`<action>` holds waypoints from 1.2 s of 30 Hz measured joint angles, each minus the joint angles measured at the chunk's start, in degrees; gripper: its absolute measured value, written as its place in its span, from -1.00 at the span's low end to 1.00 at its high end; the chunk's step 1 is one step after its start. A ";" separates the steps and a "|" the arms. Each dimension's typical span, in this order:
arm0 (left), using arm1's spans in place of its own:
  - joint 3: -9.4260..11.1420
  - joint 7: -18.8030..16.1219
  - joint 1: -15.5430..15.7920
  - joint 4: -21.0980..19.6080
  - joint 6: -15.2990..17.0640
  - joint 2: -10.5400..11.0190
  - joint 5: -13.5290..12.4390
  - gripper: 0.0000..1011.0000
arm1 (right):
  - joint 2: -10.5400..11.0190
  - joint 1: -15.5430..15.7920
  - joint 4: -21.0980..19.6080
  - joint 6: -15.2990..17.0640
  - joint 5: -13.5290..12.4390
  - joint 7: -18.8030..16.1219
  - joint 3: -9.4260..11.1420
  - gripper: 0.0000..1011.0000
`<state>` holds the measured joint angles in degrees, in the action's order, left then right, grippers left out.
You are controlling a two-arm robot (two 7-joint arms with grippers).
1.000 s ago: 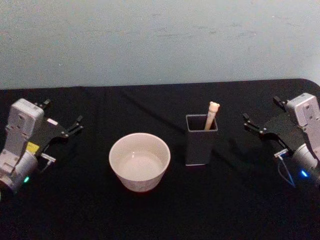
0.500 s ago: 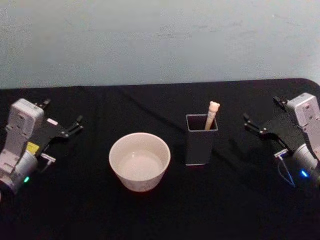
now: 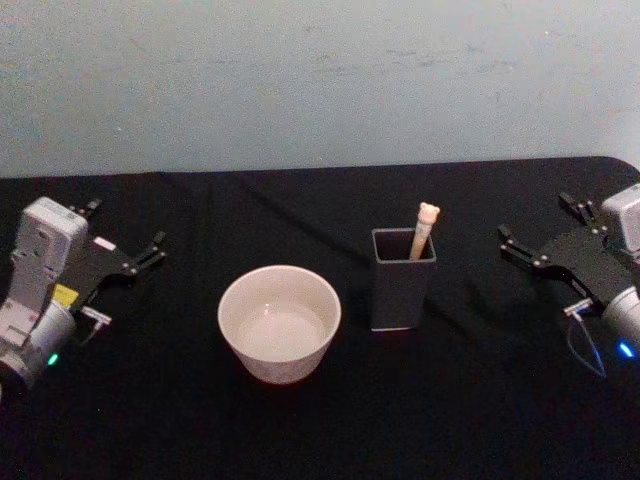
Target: Pick up the stirring spoon with one hand, stir inside the cup, then place it back in its original position.
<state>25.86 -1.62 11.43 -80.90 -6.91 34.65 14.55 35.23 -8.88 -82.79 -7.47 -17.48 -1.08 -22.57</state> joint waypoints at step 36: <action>0.00 0.00 0.00 0.00 0.00 0.00 0.00 0.98 | -3.23 1.76 -5.15 3.87 -14.20 -22.43 2.55 0.98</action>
<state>25.86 -1.62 11.43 -80.90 -6.91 34.65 14.55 32.00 -7.11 -87.93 -3.60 -31.68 -23.51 -20.02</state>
